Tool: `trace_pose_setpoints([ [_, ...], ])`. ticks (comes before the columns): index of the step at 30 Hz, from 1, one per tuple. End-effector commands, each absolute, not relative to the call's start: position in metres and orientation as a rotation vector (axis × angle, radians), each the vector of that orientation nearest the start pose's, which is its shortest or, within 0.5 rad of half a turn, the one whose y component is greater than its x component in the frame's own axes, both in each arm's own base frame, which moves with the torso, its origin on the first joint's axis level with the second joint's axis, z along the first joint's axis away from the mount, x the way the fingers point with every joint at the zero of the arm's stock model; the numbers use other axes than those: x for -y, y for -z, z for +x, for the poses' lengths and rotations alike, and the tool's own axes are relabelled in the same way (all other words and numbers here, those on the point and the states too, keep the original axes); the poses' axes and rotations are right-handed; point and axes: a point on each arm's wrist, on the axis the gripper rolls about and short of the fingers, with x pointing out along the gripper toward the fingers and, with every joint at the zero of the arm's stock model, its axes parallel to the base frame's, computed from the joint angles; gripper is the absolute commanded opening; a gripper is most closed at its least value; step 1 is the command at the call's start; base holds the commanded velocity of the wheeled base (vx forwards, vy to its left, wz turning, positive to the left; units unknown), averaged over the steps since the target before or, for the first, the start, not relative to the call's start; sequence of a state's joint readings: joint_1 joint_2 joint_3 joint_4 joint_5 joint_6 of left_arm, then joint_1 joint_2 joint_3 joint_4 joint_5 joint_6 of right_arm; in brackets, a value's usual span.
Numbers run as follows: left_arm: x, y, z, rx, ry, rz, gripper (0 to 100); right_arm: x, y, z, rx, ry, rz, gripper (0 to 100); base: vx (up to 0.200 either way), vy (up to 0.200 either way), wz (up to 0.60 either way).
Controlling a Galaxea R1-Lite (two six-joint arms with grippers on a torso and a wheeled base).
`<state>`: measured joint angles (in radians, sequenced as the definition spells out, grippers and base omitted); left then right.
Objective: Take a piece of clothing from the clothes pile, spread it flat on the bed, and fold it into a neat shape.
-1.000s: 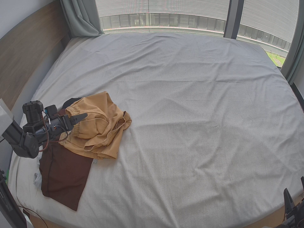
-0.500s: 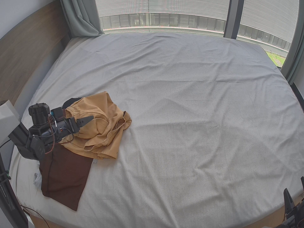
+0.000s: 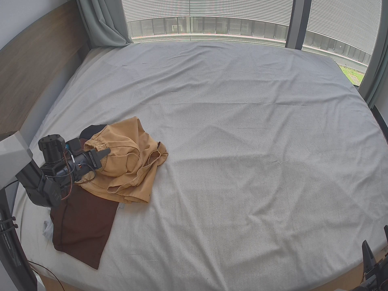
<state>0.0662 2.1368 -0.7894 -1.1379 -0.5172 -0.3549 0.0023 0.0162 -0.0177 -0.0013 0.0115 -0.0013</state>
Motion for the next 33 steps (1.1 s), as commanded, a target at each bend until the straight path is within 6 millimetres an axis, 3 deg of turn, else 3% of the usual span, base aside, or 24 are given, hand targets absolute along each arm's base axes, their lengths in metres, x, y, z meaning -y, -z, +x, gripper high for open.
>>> trace_pose_setpoints([
  [1, -0.013, -0.076, 0.366, -0.295, 0.413, -0.414, 0, 0.0, -0.076, -0.023, 0.003, -0.015, -0.002, 100, 0.0, 0.0, 0.0],
  [14, -0.017, -0.105, 0.322, -0.293, 0.444, -0.567, 0, 0.0, -0.076, -0.023, 0.003, -0.014, 0.0, 100, 0.0, 0.0, 0.0],
  [33, -0.011, -0.102, 0.286, -0.207, 0.51, -0.611, 0, 0.0, -0.076, -0.023, 0.002, -0.014, 0.0, 100, 0.0, 0.0, 0.0],
])
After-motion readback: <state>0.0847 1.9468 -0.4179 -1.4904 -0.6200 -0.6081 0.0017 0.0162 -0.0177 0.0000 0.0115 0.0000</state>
